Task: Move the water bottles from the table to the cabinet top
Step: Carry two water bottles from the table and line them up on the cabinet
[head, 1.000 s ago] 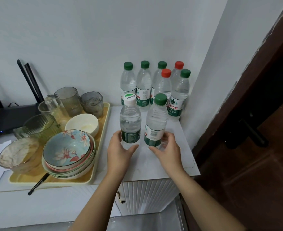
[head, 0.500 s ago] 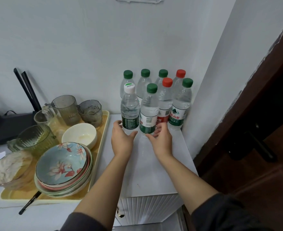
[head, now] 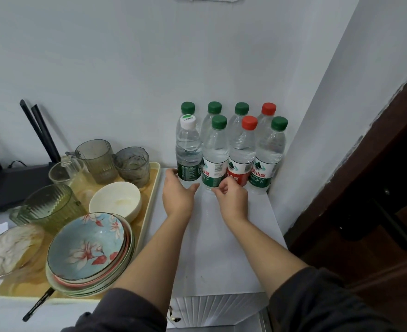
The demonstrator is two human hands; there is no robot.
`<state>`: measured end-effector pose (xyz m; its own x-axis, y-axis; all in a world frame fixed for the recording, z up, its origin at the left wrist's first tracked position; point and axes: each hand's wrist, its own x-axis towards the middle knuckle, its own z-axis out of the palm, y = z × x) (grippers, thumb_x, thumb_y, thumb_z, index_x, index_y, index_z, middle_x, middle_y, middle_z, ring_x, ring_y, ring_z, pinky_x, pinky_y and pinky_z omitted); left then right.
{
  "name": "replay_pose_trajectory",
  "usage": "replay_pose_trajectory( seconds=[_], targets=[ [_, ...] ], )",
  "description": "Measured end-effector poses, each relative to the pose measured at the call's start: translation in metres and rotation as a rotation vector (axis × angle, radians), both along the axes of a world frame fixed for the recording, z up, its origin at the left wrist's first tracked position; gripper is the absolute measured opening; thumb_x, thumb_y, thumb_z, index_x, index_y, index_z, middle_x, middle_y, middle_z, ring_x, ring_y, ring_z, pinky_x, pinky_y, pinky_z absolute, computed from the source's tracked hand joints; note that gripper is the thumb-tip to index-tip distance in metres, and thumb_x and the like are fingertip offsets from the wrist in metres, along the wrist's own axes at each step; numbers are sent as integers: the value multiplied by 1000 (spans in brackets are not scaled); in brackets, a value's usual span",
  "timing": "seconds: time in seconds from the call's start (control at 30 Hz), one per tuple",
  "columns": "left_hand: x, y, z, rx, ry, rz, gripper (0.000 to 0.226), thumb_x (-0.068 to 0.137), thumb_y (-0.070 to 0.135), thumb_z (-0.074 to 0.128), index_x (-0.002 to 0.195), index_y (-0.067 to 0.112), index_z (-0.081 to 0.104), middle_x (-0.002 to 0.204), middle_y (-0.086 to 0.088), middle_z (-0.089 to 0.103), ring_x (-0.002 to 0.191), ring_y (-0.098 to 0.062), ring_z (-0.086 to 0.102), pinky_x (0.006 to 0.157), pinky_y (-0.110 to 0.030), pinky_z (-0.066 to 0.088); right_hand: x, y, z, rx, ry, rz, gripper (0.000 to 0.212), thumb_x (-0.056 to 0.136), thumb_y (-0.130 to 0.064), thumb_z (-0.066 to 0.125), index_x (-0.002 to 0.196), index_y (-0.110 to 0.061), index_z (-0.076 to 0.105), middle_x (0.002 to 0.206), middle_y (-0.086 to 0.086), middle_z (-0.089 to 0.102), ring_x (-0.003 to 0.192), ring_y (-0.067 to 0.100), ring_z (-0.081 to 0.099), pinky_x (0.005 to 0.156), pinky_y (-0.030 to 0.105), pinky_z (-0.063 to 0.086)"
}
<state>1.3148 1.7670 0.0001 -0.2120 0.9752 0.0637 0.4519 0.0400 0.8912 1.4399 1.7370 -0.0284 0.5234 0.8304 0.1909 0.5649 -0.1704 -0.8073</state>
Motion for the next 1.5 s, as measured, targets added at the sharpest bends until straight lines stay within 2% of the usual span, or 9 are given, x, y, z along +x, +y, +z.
replay_pose_trajectory(
  seconds=[0.13, 0.3, 0.43, 0.5, 0.57, 0.83, 1.2, 1.4, 1.5],
  targets=[
    [-1, 3, -5, 28, -32, -31, 60, 73, 22, 83, 121, 16, 47, 119, 0, 59, 111, -20, 57, 81, -28, 41, -1, -2, 2, 36, 16, 32, 17, 80, -11, 76, 78, -10, 59, 70, 2, 63, 69, 25, 62, 69, 40, 54],
    [-2, 17, -5, -9, -185, -175, 109, 61, 27, 90, 147, 15, 24, 142, -4, 47, 128, -18, 49, 107, -41, 42, 23, -27, 10, 240, 24, -70, 32, 73, -15, 82, 78, -17, 51, 75, 0, 55, 68, 20, 51, 65, 38, 47],
    [-2, 30, 1, -41, -338, -268, 95, 61, 14, 89, 139, 19, 34, 121, 3, 60, 110, -15, 60, 99, -44, 49, 68, -41, 17, 308, 76, -305, 64, 65, -17, 89, 114, -3, 50, 113, 12, 49, 97, 21, 49, 88, 36, 46],
    [-3, 35, 1, -61, -364, -298, 95, 60, 13, 89, 139, 19, 36, 122, 1, 61, 111, -16, 61, 99, -44, 49, 83, -37, 18, 239, 158, -264, 91, 64, -21, 90, 138, -6, 39, 137, 13, 39, 121, 22, 47, 102, 33, 43],
    [-4, 36, 1, -75, -379, -318, 92, 63, 8, 88, 139, 16, 36, 125, -3, 60, 112, -17, 60, 98, -41, 49, 85, -32, 15, 214, 176, -196, 103, 62, -21, 92, 146, -11, 32, 144, 11, 31, 130, 22, 44, 107, 34, 41],
    [-5, 35, 6, -76, -390, -332, 81, 67, -2, 83, 135, 11, 41, 118, -4, 63, 100, -9, 62, 77, -20, 49, 66, -16, 9, 246, 102, -236, 113, 53, -19, 95, 145, -3, 31, 140, 20, 36, 131, 33, 38, 110, 41, 36],
    [-14, 41, 8, -100, -357, -425, 78, 66, -1, 85, 131, 13, 44, 119, -6, 65, 107, -19, 64, 93, -37, 53, 63, -13, 4, 280, 86, -267, 118, 51, -20, 96, 146, -3, 29, 141, 20, 37, 133, 32, 34, 113, 40, 33],
    [-14, 44, 12, -106, -356, -477, 77, 67, -7, 82, 131, 12, 43, 119, -8, 64, 107, -18, 64, 84, -27, 53, 66, -13, 4, 269, 86, -250, 118, 52, -20, 96, 147, -4, 28, 142, 19, 36, 134, 30, 35, 113, 40, 33],
    [-15, 45, 12, -114, -353, -480, 78, 66, -5, 83, 131, 13, 44, 119, -6, 65, 107, -18, 64, 86, -29, 53, 66, -14, 3, 274, 88, -249, 118, 52, -21, 96, 148, -6, 27, 143, 18, 36, 134, 29, 34, 113, 40, 33]
  ],
)
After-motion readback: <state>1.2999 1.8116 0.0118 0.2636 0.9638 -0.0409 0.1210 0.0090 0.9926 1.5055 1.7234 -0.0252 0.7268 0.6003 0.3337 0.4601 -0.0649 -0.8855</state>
